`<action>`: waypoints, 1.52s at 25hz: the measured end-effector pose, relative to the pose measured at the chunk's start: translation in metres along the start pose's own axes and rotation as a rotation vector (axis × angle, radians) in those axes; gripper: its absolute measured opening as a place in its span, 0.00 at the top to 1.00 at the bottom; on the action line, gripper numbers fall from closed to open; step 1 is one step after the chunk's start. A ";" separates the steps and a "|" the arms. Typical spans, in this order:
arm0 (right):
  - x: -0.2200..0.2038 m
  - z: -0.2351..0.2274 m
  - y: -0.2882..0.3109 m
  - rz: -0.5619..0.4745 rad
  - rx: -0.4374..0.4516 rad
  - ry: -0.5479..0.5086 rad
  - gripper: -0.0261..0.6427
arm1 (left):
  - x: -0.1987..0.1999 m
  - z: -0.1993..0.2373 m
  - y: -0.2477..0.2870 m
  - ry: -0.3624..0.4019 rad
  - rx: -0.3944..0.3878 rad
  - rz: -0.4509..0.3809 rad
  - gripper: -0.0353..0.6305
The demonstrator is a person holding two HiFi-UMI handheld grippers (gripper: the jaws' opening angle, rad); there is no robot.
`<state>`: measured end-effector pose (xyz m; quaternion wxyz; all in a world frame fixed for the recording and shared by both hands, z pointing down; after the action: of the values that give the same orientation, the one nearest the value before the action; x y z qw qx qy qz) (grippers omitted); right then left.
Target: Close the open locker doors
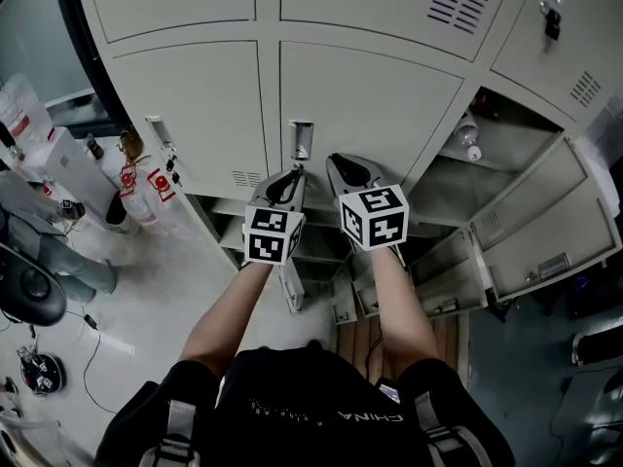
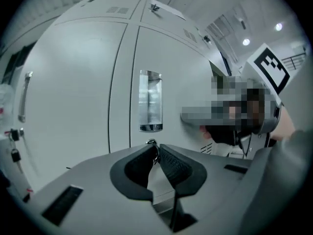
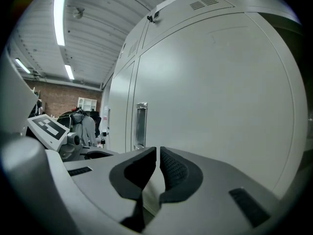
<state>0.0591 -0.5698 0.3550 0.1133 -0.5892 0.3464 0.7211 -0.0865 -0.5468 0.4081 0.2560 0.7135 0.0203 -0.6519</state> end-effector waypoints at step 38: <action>-0.020 0.013 -0.010 0.009 0.001 0.027 0.89 | 0.020 0.012 -0.033 0.016 -0.352 -0.149 0.88</action>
<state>0.0608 -0.5493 0.3704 0.1058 -0.5973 0.3509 0.7134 -0.1066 -0.5293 0.3784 0.3278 0.6595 0.1888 -0.6496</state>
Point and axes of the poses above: the fingertips, and each gripper's own axes: y forward along the fingers, z to its left, x out of its top, the point moved 9 cm from there along -y, backward along the fingers, and after that the axes turned 11 degrees about z, right-handed, at the moved point
